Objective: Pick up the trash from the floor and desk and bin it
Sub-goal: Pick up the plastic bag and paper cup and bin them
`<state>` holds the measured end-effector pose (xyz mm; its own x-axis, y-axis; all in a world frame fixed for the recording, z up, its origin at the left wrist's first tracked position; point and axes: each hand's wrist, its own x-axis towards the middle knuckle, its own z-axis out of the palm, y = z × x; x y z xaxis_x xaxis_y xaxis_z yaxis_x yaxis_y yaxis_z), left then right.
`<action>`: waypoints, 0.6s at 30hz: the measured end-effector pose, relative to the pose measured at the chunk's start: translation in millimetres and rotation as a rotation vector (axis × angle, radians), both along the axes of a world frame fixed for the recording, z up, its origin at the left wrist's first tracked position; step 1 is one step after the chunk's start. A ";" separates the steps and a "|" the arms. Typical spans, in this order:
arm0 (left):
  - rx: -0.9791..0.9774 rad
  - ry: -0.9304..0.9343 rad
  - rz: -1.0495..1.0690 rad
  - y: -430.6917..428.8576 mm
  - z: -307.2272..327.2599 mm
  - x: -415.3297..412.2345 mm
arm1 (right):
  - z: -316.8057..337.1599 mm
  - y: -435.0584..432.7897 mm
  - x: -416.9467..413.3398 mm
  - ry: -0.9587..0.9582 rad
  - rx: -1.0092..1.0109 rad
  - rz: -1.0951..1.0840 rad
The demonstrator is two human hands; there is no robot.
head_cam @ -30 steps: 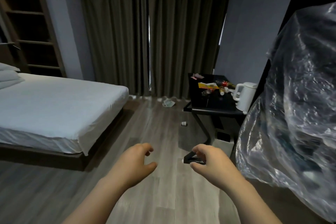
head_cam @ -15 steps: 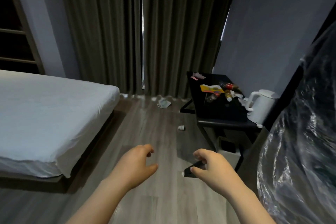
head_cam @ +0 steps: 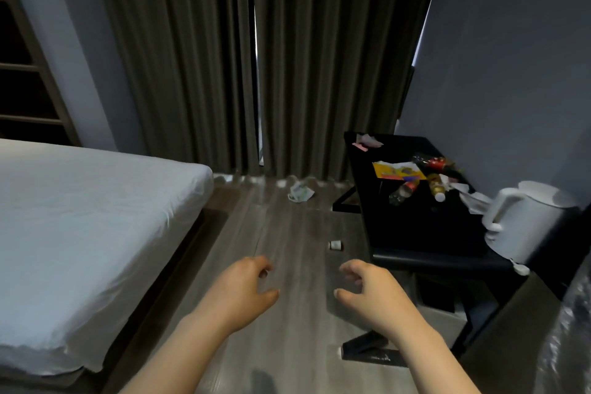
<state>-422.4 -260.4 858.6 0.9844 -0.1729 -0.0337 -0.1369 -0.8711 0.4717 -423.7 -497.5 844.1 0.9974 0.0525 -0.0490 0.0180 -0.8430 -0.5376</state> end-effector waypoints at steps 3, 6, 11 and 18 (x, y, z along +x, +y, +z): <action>-0.018 -0.002 0.022 -9.3 -3.3 44.8 | -0.8 -11.6 48.5 0.005 -0.017 0.016; -0.041 0.041 0.015 -16.9 -11.5 81.5 | -6.9 -17.7 86.0 0.031 -0.021 0.013; -0.039 0.071 0.007 -17.1 -25.4 146.7 | -22.3 -18.9 147.9 0.080 -0.018 0.013; -0.048 0.113 -0.041 -0.7 -38.9 268.5 | -41.7 -1.2 253.5 0.152 -0.008 -0.070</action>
